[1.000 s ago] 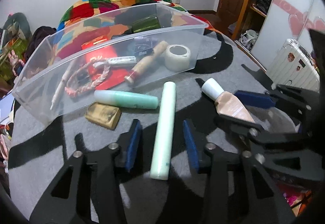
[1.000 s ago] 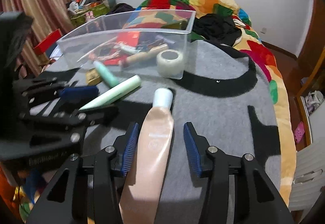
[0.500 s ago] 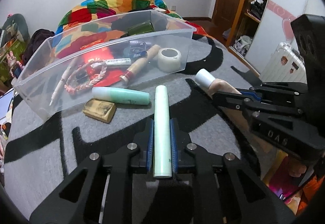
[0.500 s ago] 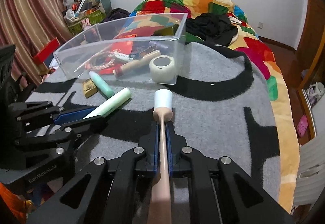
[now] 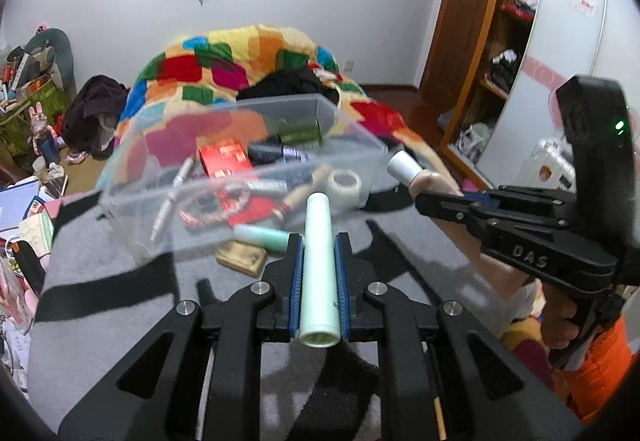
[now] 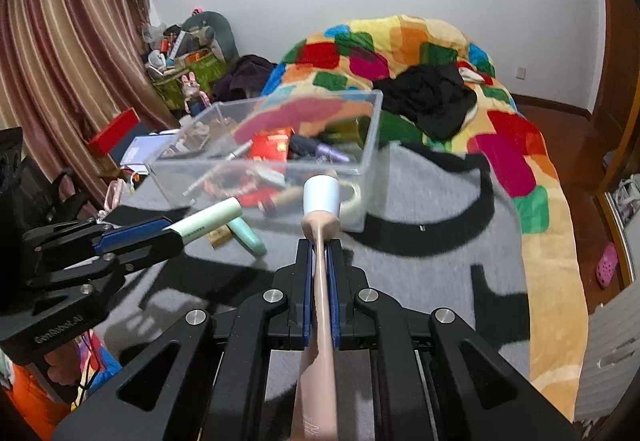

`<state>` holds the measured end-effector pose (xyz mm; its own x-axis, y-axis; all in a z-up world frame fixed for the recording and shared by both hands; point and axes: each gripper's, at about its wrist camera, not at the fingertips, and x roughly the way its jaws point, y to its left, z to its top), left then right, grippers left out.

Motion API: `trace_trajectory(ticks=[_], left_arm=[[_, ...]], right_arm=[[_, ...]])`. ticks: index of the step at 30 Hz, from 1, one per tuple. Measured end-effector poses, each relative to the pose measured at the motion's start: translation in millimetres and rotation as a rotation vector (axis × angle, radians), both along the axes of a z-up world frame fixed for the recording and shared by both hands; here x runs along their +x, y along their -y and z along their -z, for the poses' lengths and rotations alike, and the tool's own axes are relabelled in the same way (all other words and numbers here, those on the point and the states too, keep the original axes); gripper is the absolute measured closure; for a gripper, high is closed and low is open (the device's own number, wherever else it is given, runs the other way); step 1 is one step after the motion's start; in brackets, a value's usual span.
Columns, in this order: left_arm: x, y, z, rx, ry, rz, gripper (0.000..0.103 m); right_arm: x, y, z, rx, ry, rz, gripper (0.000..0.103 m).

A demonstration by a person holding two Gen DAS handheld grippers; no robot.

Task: Organize objects
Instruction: 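Lower the green tube and beige squeeze tube into the box and open both tools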

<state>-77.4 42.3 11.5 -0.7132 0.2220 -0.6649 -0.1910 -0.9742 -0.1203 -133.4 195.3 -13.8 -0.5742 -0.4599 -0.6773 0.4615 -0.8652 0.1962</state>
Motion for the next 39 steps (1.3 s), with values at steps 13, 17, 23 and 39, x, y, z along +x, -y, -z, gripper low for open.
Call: trace_trajectory(ticks=[13, 17, 23, 39], left_arm=[[-19, 42, -30, 0.036, -0.068, -0.100, 0.088], [-38, 56, -24, 0.068, -0.043, -0.143, 0.088], [-66, 74, -8, 0.079, 0.023, -0.186, 0.088], [-93, 80, 13, 0.072, 0.108, -0.196, 0.087]], right_arm=[[-34, 36, -31, -0.021, -0.053, -0.042, 0.097], [-53, 55, -27, 0.006, -0.034, -0.050, 0.097], [-87, 80, -10, 0.061, 0.033, -0.074, 0.097], [-111, 92, -1, 0.081, 0.115, -0.119, 0.088]])
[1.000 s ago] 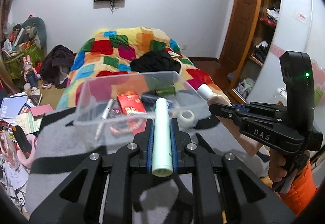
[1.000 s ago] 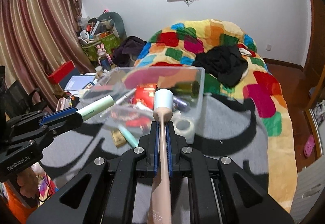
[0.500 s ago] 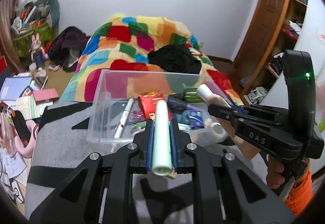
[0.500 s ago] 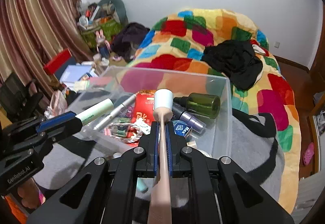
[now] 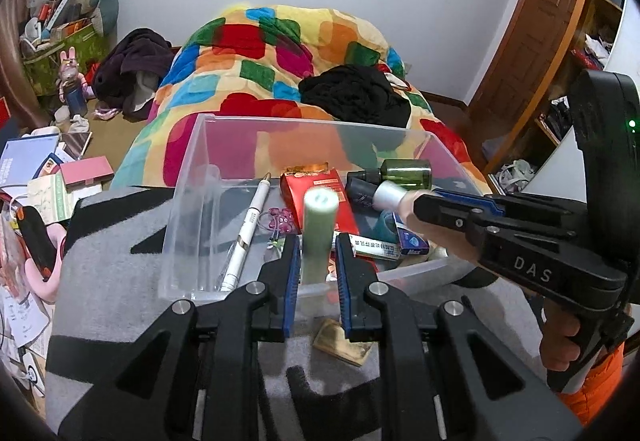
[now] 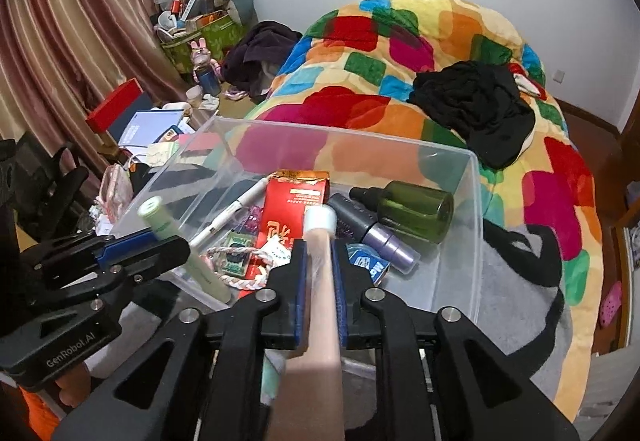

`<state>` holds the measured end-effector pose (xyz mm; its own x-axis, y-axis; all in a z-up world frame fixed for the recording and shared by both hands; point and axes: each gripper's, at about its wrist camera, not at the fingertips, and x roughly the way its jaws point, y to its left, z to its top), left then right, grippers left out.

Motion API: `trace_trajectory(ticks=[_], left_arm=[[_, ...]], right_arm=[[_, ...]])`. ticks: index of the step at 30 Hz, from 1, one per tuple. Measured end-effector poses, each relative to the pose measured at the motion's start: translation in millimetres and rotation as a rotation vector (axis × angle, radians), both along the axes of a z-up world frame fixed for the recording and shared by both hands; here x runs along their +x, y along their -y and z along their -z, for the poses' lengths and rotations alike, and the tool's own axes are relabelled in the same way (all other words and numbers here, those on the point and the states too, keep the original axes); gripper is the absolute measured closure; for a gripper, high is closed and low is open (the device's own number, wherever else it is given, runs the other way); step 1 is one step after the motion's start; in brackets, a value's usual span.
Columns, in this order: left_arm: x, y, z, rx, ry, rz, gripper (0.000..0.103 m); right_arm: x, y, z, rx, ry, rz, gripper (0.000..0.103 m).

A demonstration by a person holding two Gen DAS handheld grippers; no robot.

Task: Organize objects
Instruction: 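Lower the green tube and beige squeeze tube into the box and open both tools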

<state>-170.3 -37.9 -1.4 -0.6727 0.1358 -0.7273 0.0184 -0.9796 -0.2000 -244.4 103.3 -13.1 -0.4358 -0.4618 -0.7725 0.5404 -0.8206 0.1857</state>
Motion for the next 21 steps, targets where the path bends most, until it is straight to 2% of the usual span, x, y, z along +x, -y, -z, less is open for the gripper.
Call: trace_trajectory(ticks=[2, 6, 8, 14, 18, 21], left_arm=[[3, -1, -3, -0.007, -0.007, 0.004, 0.086], [12, -3, -13, -0.009, -0.040, 0.006, 0.072], [18, -6, -18, -0.024, -0.057, 0.009, 0.069], [37, -14, -26, -0.059, -0.093, 0.027, 0.051], [48, -17, -23, -0.070, -0.085, 0.045, 0.043], [56, -18, -16, -0.087, -0.069, 0.053, 0.041]], right_arm=[[4, -3, -2, -0.006, -0.011, -0.005, 0.084], [17, -8, -13, -0.005, -0.065, -0.008, 0.080], [23, -11, -17, -0.013, -0.081, -0.012, 0.080], [45, -22, -26, -0.052, -0.104, -0.045, 0.075], [64, -26, -26, -0.057, -0.120, -0.076, 0.070], [75, -28, -23, -0.044, -0.133, -0.094, 0.069]])
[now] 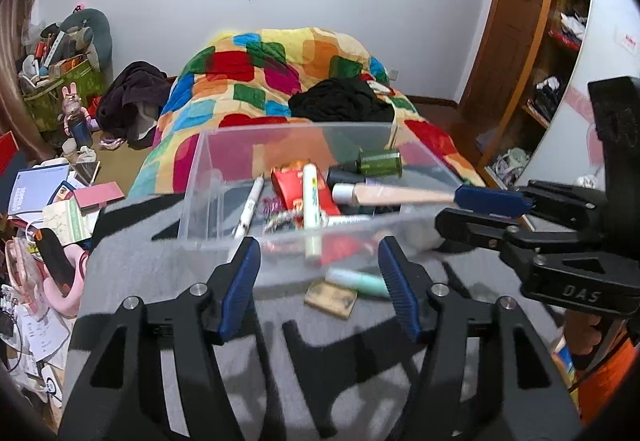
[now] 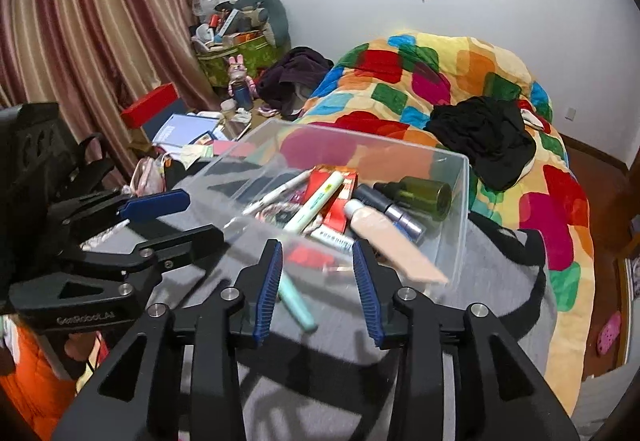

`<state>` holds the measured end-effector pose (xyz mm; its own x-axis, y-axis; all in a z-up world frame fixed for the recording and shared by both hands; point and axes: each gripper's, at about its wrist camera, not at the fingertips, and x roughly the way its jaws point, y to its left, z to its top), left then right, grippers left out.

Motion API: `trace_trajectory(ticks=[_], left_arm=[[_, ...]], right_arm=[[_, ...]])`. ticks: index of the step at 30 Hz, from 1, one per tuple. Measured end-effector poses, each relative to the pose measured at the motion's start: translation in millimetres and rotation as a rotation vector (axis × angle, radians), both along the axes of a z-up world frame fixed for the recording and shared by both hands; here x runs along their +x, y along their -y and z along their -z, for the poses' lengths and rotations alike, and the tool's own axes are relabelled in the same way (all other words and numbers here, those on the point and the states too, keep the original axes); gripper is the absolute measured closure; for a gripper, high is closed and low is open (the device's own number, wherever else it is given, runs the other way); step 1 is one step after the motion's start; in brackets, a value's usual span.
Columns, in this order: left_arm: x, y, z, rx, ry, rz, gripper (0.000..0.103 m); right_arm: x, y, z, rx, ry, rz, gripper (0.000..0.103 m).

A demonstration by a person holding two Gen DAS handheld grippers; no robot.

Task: Organize objects
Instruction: 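Lower the green tube and beige squeeze tube into the box and open both tools, then grasp the light blue oval item with the right tool while the left tool grasps the tan soap block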

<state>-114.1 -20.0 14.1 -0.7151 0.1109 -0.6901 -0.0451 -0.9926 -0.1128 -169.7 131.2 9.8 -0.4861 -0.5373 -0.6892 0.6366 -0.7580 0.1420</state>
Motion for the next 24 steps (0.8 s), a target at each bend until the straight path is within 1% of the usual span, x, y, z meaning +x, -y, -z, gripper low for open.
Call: trace_trajectory(ticks=[2, 6, 11, 13, 19, 20, 21, 22, 24], left_arm=[[4, 0, 7, -0.005, 0.018, 0.005, 0.040], [11, 3, 21, -0.012, 0.062, 0.012, 0.037], [17, 6, 37, -0.028, 0.104, -0.009, 0.037], [16, 9, 42, -0.020, 0.116, -0.015, 0.037], [14, 13, 55, -0.009, 0.155, -0.025, 0.036], [14, 13, 56, -0.008, 0.158, -0.023, 0.036], [14, 12, 57, -0.007, 0.162, -0.019, 0.036], [14, 12, 58, -0.006, 0.165, -0.015, 0.036], [13, 8, 59, -0.017, 0.173, -0.006, 0.036]], right_arm=[[7, 0, 5, 0.007, -0.002, -0.010, 0.068], [13, 1, 20, 0.023, 0.024, -0.030, 0.067], [6, 10, 48, 0.069, 0.090, -0.038, 0.067], [3, 14, 58, 0.080, 0.115, -0.042, 0.067], [-5, 30, 79, 0.116, 0.145, -0.053, 0.067], [-7, 31, 81, 0.128, 0.149, -0.050, 0.068], [-8, 32, 83, 0.130, 0.150, -0.047, 0.075], [-9, 32, 85, 0.130, 0.153, -0.048, 0.079], [-8, 31, 86, 0.118, 0.157, -0.055, 0.080]])
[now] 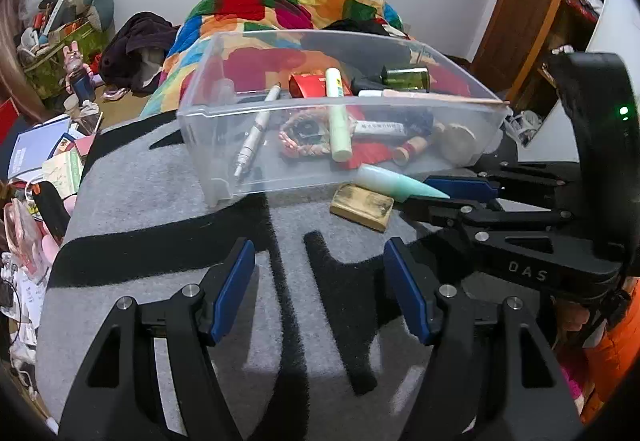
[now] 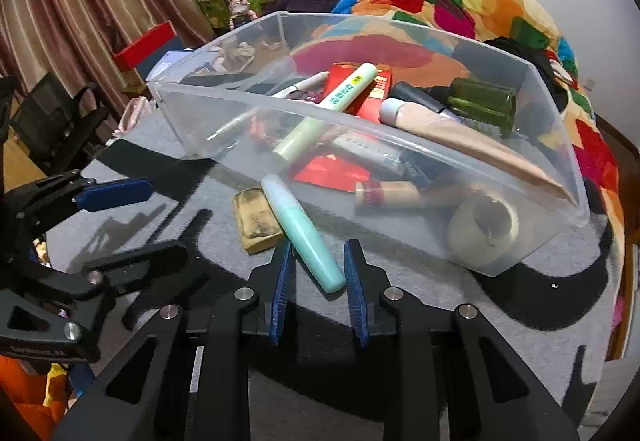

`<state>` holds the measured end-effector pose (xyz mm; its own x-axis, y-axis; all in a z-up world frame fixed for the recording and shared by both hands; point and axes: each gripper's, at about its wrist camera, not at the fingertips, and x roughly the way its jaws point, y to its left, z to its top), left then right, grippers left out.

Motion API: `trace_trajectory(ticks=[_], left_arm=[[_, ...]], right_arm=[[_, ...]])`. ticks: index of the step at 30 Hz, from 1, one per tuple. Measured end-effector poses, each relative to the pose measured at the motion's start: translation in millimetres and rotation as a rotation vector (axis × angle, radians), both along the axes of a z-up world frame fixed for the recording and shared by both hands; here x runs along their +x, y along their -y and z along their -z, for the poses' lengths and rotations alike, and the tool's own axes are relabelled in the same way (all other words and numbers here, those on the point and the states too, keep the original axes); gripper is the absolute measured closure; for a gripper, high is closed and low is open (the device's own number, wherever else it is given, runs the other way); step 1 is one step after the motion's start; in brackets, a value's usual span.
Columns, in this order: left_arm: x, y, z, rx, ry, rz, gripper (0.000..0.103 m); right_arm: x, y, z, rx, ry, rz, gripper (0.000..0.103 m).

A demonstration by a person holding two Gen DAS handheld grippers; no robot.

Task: Organize objects
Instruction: 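Grasp the light blue oval item with the right tool while the left tool grasps the tan soap block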

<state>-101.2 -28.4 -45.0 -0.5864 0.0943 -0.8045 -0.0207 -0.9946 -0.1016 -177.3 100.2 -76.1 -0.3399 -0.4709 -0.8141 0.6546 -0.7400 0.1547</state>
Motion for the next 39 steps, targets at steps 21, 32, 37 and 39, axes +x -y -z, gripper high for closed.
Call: trace_trajectory(ticks=[21, 32, 37, 39], left_arm=[[-54, -41, 18, -0.081, 0.079, 0.112, 0.056], [-31, -40, 12, -0.080, 0.039, 0.087, 0.060], [-15, -30, -5, -0.044, -0.016, 0.050, 0.060], [-9, -26, -15, -0.032, -0.046, 0.036, 0.060]], right_arm=[[31, -63, -17, -0.136, -0.005, 0.060, 0.091], [34, -66, -30, -0.183, -0.014, 0.066, 0.091], [34, -66, -46, -0.218, -0.043, 0.071, 0.091], [33, -64, -54, -0.232, -0.060, 0.071, 0.091]])
